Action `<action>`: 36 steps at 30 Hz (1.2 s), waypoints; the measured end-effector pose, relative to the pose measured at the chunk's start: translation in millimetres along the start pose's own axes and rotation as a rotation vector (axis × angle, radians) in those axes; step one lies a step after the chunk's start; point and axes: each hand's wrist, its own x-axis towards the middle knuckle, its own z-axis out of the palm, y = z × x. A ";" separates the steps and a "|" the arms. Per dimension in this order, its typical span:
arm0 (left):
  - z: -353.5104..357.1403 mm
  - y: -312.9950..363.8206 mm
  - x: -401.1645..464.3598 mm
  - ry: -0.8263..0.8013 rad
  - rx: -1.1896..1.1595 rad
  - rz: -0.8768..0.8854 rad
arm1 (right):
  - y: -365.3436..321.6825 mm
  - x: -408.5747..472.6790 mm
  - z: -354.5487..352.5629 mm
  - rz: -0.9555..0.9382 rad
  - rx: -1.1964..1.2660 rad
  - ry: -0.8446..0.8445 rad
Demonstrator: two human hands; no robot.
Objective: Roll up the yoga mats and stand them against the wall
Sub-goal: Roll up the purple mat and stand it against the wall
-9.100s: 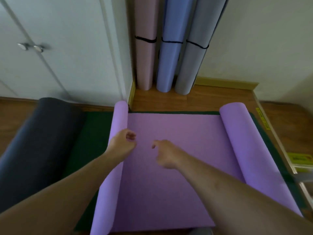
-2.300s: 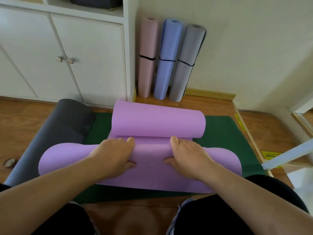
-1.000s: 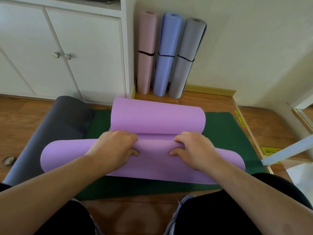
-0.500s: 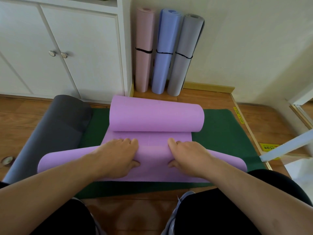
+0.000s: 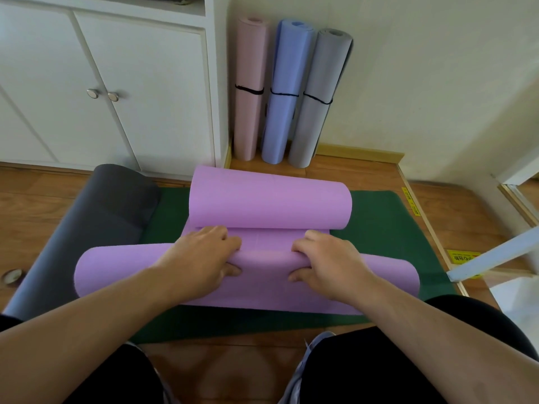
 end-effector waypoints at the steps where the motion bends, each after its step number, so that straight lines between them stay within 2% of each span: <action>1: -2.0 0.2 1.8 0.027 0.000 -0.022 | 0.2 1.0 -1.0 0.023 -0.016 0.032; 4: -4.6 -0.3 6.8 0.056 -0.025 -0.039 | -2.3 3.4 -2.0 0.030 -0.065 0.067; 11: -3.0 3.0 8.6 0.000 -0.024 0.110 | -1.1 1.2 -1.6 -0.086 -0.124 -0.006; 18: -1.1 4.7 12.0 -0.058 0.075 0.085 | -5.3 4.6 2.9 -0.072 -0.153 -0.087; 24: -4.3 2.5 12.2 -0.116 0.020 0.104 | 2.7 5.6 1.3 -0.117 -0.062 -0.123; 26: -5.2 4.0 11.4 -0.119 -0.009 0.096 | 2.7 4.4 1.0 -0.116 -0.032 -0.103; 29: -4.3 2.7 13.5 -0.038 -0.031 0.071 | 4.5 5.0 -0.9 -0.091 0.007 -0.003; 32: -9.0 1.1 16.8 0.050 -0.003 0.024 | 6.7 7.6 -3.8 -0.046 -0.040 0.118; 36: -14.2 2.3 21.4 0.060 0.002 0.010 | 4.3 10.8 0.9 -0.082 -0.126 0.189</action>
